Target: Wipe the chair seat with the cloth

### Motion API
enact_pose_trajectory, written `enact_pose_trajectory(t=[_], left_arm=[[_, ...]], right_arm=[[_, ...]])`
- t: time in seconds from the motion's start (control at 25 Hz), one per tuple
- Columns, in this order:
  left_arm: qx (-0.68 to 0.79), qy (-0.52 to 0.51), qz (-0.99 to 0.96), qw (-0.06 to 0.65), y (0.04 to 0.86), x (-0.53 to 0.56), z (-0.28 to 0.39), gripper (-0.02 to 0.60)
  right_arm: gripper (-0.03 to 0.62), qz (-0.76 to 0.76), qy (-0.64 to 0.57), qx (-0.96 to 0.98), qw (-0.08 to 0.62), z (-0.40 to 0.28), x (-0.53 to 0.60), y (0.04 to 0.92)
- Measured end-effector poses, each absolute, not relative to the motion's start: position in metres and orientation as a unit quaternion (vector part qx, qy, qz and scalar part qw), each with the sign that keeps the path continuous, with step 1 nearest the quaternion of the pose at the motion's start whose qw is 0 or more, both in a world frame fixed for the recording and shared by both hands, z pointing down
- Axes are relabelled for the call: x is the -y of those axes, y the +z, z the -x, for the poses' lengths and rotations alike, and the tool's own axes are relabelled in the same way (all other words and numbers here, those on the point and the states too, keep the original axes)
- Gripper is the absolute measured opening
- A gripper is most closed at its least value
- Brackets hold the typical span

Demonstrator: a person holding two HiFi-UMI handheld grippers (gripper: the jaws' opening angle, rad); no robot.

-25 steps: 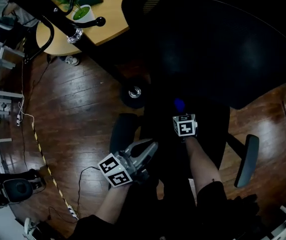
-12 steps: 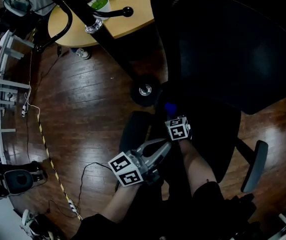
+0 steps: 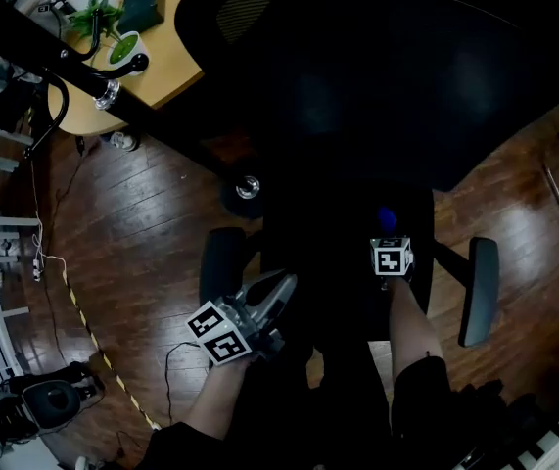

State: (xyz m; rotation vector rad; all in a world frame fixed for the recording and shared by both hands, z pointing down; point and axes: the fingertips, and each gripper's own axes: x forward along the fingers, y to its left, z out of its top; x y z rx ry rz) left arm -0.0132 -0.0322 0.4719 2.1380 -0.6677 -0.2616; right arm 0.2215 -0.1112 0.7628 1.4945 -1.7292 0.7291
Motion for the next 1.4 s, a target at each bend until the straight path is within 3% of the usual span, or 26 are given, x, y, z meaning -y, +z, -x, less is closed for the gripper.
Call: enact_pose_trajectory(t=[0.24,0.64,0.76,1.16,1.4], left_arm=[[0.251,-0.083,-0.860,0.436,0.473,0.031,-0.006,-0.005],[0.257,-0.102,-0.856,0.436,0.464,0.024,-0.011,-0.005],[0.262,-0.124,-0.852,0.436,0.457,0.020,-0.002,-0.005],[0.293,-0.164,-0.841,0.424,0.443,0.010,0.034,-0.005],[0.309,-0.173,-0.838,0.416,0.444,0.006,0.053,-0.006]], right_arm=[[0.035,-0.645,0.283,0.618,0.350,-0.321,0.082,0.739],[0.035,-0.668,0.289,0.609,0.316,-0.333,0.076,0.726],[0.035,-0.630,0.275,0.653,0.317,-0.280,0.089,0.722],[0.035,-0.427,0.274,0.811,0.292,0.006,0.115,0.717],[0.035,-0.335,0.276,0.850,0.298,0.098,0.070,0.728]])
